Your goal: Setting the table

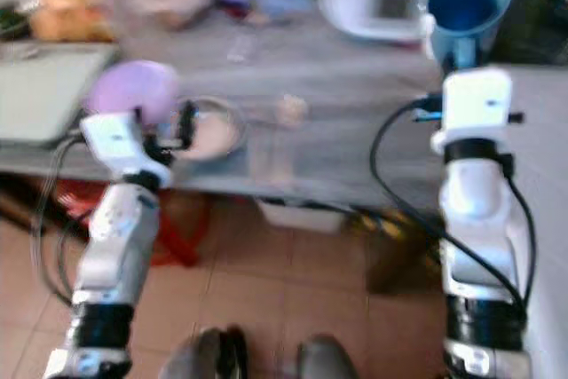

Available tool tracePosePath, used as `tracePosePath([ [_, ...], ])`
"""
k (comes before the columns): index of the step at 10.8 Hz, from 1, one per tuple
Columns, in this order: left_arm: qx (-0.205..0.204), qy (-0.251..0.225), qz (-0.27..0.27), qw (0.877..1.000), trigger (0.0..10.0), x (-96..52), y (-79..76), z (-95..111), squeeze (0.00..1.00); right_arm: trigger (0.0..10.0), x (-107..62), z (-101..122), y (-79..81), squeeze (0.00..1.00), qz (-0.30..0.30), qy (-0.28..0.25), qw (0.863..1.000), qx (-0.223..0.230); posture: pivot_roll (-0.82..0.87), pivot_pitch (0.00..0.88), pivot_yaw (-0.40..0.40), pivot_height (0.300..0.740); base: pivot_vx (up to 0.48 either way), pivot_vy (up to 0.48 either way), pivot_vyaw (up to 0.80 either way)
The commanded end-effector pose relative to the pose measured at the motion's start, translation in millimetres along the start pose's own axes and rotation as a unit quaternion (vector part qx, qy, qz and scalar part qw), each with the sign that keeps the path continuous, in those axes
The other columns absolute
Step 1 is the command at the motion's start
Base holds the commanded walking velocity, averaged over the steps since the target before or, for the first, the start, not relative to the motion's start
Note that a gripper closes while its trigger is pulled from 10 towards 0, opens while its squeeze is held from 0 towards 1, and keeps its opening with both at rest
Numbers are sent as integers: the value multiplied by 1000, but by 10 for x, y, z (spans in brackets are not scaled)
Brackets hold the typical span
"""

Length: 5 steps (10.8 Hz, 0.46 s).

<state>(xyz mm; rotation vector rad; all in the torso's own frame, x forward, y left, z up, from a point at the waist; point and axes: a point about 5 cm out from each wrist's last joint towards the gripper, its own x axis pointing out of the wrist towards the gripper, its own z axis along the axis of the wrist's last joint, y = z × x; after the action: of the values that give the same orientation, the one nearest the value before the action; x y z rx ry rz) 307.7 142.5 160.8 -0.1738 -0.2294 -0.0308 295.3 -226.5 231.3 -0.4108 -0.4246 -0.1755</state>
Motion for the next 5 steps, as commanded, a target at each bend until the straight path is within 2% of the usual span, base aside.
tracePosePath([
  [1,14,-5,30,999,10000,-37,120,28,0,10000,12,44,4,0,9,-15,1000,-4,-114,157,65,740,0,0,800],
  [4,34,-2,46,998,10000,-38,162,43,0,10000,83,56,-23,0,27,-23,999,6,-103,164,67,740,0,0,800],
  [5,46,0,31,998,10000,-68,150,12,0,10000,139,112,-5,0,68,-48,996,-27,-95,169,69,740,0,0,800],
])
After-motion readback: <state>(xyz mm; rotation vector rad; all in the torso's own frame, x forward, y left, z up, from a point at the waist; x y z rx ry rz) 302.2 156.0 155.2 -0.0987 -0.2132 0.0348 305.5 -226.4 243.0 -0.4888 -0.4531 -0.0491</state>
